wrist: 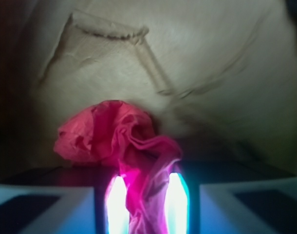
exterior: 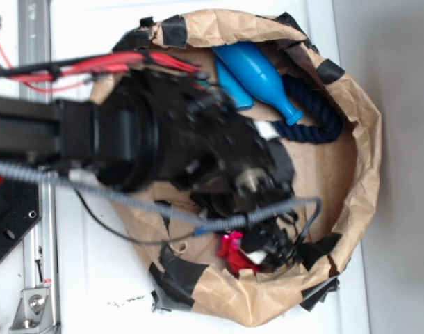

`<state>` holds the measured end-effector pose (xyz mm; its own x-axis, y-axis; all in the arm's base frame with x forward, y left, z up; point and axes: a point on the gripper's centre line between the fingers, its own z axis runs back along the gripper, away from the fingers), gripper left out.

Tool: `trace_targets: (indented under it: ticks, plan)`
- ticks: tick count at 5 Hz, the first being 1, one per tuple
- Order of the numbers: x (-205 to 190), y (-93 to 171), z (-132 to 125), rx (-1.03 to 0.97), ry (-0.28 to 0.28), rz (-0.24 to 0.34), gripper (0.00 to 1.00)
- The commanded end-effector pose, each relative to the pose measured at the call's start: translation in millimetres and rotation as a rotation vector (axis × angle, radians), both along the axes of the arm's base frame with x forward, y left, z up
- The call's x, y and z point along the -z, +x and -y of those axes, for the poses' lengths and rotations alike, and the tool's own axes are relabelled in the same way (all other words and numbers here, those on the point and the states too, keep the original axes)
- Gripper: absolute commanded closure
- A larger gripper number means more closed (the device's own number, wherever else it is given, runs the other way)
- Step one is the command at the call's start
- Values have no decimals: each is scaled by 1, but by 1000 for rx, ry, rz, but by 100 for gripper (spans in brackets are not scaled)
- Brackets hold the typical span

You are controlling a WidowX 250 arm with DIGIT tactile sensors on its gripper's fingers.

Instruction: Grab the red paper.

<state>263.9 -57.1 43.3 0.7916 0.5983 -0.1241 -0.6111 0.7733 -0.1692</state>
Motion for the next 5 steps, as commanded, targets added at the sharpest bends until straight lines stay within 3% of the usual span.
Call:
trace_targets:
  ticks: [1,2,3,4,5]
  plan:
    - [-110,1,-70,240,99,261,100]
    - [-151,-6,-86,415,127,309,100]
    - [-159,-10,-81,576,220,307,100]
    - [-147,-15,-79,644,267,282,100]
    - [-140,-16,-82,618,250,258,100]
